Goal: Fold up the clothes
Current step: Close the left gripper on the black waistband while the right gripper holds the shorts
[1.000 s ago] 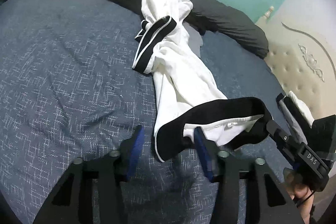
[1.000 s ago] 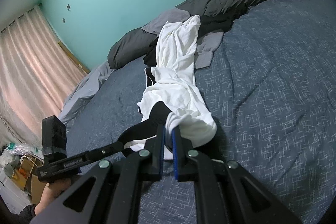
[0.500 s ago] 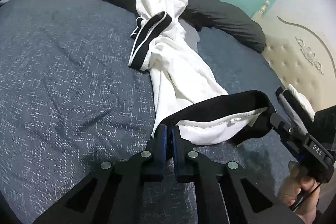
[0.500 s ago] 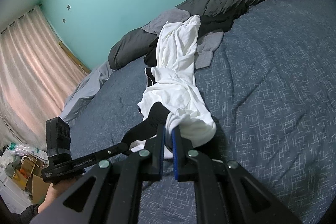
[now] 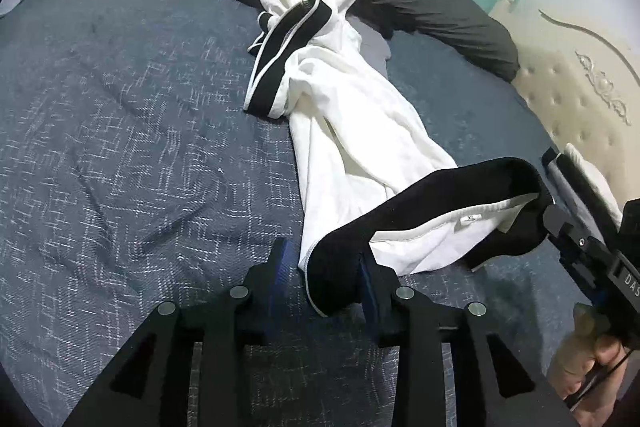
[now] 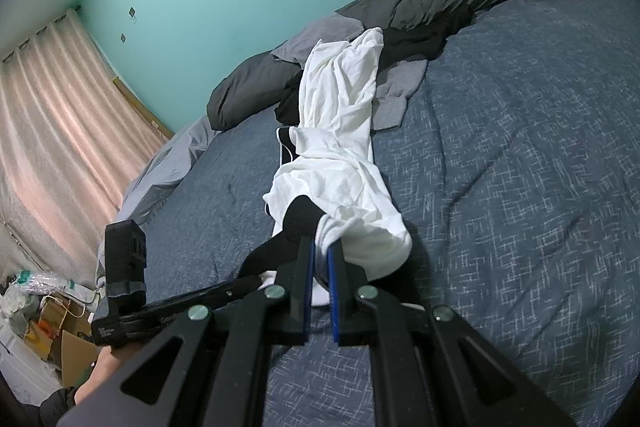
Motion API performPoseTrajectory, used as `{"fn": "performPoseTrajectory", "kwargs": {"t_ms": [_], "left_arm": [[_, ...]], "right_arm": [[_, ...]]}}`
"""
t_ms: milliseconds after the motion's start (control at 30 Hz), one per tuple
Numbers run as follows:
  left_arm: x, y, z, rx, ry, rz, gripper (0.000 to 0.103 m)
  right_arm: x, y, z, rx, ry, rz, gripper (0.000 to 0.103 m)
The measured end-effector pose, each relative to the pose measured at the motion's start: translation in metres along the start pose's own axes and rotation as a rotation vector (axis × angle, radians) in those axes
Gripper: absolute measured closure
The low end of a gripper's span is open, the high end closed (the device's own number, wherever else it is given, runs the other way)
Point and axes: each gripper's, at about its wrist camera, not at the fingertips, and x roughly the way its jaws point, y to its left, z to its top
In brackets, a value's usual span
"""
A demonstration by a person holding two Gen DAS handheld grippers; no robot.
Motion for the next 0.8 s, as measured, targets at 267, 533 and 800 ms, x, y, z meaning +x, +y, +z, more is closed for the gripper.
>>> {"fn": "performPoseTrajectory", "kwargs": {"t_ms": [267, 533, 800], "left_arm": [[0.002, -0.001, -0.002, 0.011, 0.0, -0.021, 0.085], [-0.015, -0.012, 0.001, 0.058, -0.038, -0.025, 0.096], [-0.084, -0.033, 0.013, 0.11, -0.135, -0.015, 0.097]], "right_arm": [[0.0, -0.001, 0.0, 0.001, 0.002, 0.001, 0.097], [-0.002, -0.002, 0.004, 0.006, -0.007, 0.001, 0.097], [-0.031, 0.021, 0.008, -0.047, -0.074, 0.001, 0.097]]}}
